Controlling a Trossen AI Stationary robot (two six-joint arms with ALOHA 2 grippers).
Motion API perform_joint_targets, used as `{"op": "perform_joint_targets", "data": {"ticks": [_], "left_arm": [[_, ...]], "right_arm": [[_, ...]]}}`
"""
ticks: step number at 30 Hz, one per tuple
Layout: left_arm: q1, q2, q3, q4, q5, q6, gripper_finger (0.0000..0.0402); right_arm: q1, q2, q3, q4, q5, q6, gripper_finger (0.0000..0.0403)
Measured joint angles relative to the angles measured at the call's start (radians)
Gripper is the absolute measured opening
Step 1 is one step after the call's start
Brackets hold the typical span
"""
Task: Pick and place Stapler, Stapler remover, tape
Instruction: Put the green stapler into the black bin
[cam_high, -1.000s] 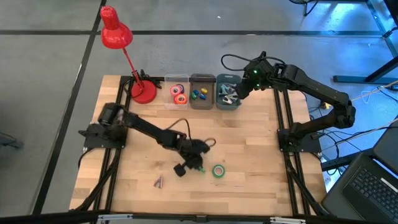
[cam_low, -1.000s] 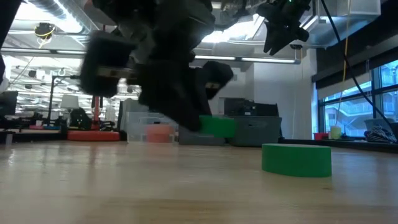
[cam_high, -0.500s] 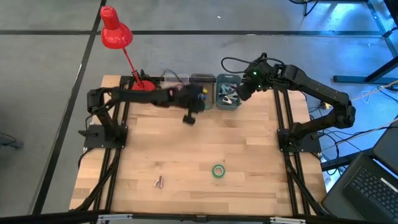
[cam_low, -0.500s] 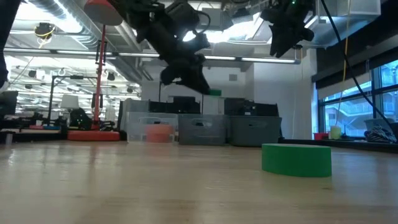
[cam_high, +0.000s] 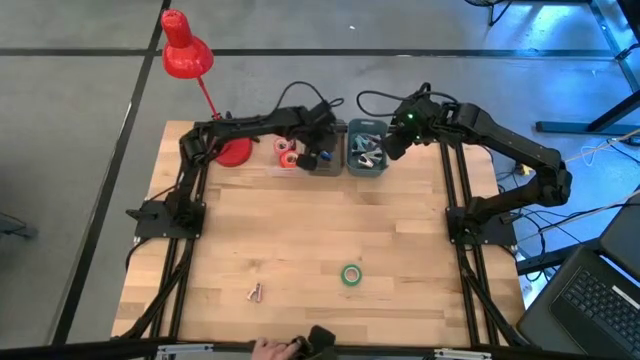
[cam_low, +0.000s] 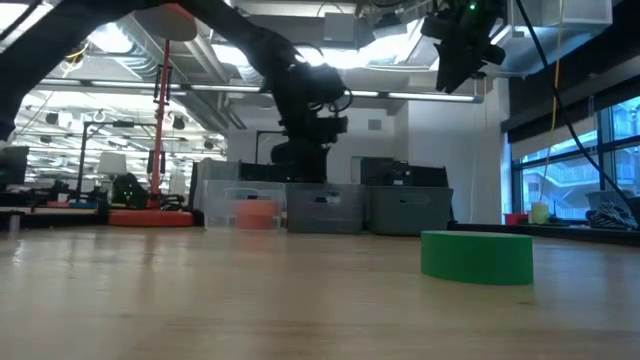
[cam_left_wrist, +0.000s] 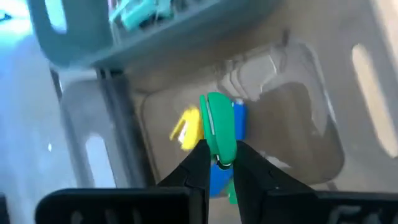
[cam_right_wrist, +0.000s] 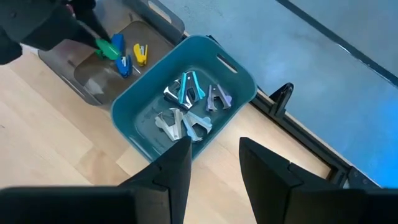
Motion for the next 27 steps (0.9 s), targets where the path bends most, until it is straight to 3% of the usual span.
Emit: {"op": "perform_joint_targets", "data": {"ticks": [9, 16, 27], "left_arm": [[-0.05, 0.053, 0.034, -0.045, 0.053, 0.104, 0.0035], [-0.079, 0.091, 0.032, -0.055, 0.022, 0.151, 0.0041], [-0.087, 0.091, 0.032, 0.019, 0.008, 0.152, 0.0211]], "right_arm": [[-0.013, 0.0, 0.0, 0.007, 0.033, -0.002, 0.0138], [-0.013, 0.0, 0.0, 0.007, 0.033, 0.0, 0.0138], [-0.012, 0.0, 0.0, 0.007, 0.029, 0.004, 0.0138]]}}
